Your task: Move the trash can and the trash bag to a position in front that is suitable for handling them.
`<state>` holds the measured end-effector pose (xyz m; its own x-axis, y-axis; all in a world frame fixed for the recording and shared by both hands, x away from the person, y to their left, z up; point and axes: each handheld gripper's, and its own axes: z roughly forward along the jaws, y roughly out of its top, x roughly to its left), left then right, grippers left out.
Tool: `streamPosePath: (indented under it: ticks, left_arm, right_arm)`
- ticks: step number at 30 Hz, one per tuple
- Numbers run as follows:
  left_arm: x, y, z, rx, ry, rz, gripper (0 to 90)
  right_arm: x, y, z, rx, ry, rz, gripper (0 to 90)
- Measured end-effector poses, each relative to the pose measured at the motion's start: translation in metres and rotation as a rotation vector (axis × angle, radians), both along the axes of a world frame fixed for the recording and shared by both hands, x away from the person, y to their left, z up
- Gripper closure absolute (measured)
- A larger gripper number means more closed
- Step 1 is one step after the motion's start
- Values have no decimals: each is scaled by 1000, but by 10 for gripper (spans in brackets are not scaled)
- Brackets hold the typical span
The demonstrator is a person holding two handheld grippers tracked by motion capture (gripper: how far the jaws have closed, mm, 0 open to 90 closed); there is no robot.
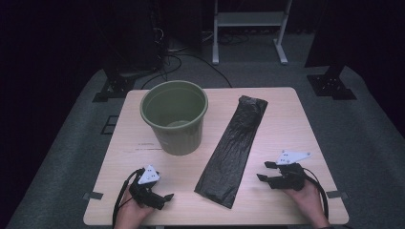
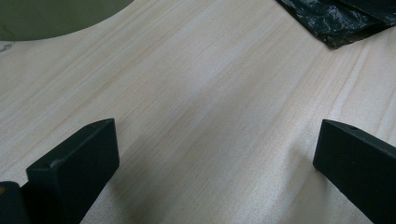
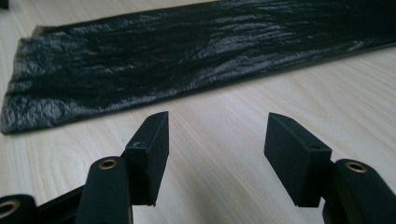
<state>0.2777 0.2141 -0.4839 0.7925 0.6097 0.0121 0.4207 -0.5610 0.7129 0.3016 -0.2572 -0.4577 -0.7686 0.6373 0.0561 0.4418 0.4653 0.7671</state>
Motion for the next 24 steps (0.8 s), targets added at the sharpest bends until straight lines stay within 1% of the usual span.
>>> streamPosePath:
  ticks: [9, 11, 13, 14, 15, 17, 19, 24]
  left_arm:
    - [0, 0, 0, 0, 0, 0, 0]
    - [0, 0, 0, 0, 0, 0, 0]
    - [0, 0, 0, 0, 0, 0, 0]
    - [0, 0, 0, 0, 0, 0, 0]
    - [0, 0, 0, -1, 0, 0, 0]
    - [0, 0, 0, 0, 0, 0, 0]
    - [0, 0, 0, -1, 0, 0, 0]
    - [0, 0, 0, 0, 0, 0, 0]
  right_arm:
    - [15, 12, -3, 68, 39, -12, 409]
    - [20, 17, -4, 66, 54, -8, 411]
    - [24, 23, -6, 70, 59, -6, 415]
    - [24, 23, -6, 70, 59, -6, 415]
    - [28, 29, -8, 63, 62, -6, 415]
    - [31, 33, -9, 67, 62, -7, 414]
    - [34, 37, -10, 67, 52, -15, 412]
    - [40, 42, -15, 70, 60, -19, 401]
